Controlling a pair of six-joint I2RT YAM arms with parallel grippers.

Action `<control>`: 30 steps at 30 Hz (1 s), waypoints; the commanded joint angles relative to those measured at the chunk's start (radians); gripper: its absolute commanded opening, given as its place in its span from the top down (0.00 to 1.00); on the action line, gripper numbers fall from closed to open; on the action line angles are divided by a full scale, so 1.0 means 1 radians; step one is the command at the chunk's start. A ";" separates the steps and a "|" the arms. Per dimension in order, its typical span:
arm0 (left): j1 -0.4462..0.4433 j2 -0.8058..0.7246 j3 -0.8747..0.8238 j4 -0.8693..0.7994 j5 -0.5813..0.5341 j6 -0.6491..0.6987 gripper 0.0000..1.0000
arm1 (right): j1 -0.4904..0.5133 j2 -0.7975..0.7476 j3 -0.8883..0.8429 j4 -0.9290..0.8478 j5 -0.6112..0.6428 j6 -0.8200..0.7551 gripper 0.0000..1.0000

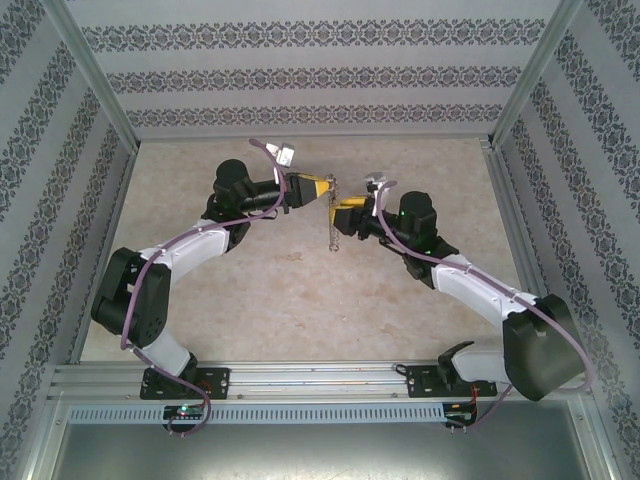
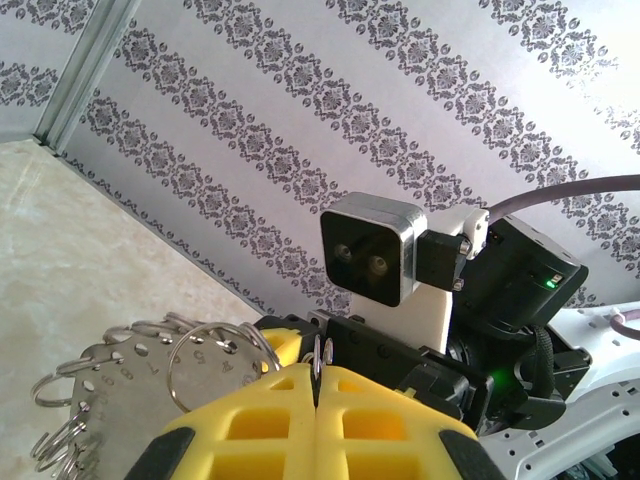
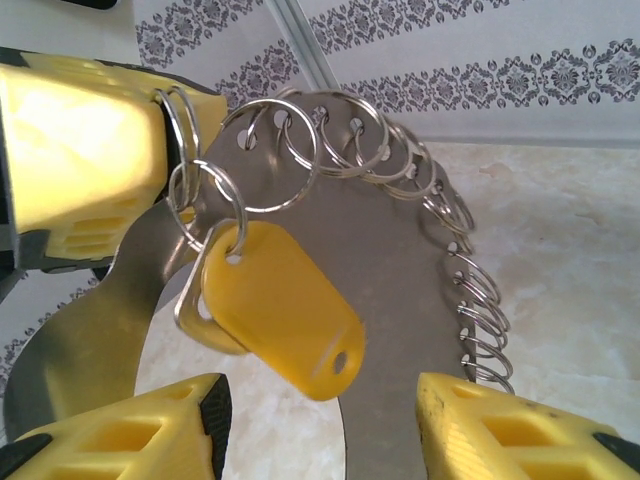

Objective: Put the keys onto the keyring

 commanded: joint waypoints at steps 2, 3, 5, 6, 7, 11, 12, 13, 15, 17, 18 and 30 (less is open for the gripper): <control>-0.011 -0.018 0.022 0.064 0.011 -0.008 1.00 | 0.020 0.032 0.055 0.036 0.051 -0.044 0.47; -0.010 -0.018 0.021 0.065 0.014 -0.009 1.00 | 0.021 0.036 0.060 0.037 0.057 -0.045 0.47; -0.010 -0.018 0.016 0.073 0.013 -0.013 1.00 | 0.026 0.046 0.067 0.038 0.067 -0.051 0.47; -0.010 -0.019 0.012 0.078 0.013 -0.016 1.00 | 0.027 0.046 0.070 0.037 0.072 -0.054 0.48; -0.010 -0.018 0.010 0.079 0.014 -0.017 1.00 | 0.027 0.046 0.072 0.036 0.077 -0.057 0.48; -0.010 -0.018 0.010 0.084 0.015 -0.017 1.00 | 0.031 0.034 0.071 0.020 0.084 -0.071 0.53; -0.011 -0.018 0.009 0.082 0.013 -0.015 1.00 | 0.032 0.029 0.070 0.013 0.084 -0.075 0.56; -0.010 -0.016 0.008 0.081 0.010 -0.015 1.00 | 0.031 0.023 0.067 0.011 0.080 -0.078 0.59; -0.010 -0.014 0.008 0.081 -0.001 -0.012 1.00 | 0.032 0.008 0.061 0.005 0.067 -0.086 0.66; -0.010 -0.012 0.009 0.081 -0.015 -0.011 1.00 | 0.036 -0.005 0.058 -0.011 0.052 -0.097 0.73; -0.010 -0.010 0.010 0.081 -0.021 -0.011 1.00 | 0.037 -0.012 0.056 -0.021 0.048 -0.103 0.76; -0.011 -0.005 0.004 0.114 -0.082 -0.037 1.00 | 0.058 -0.078 0.053 -0.124 0.031 -0.149 1.00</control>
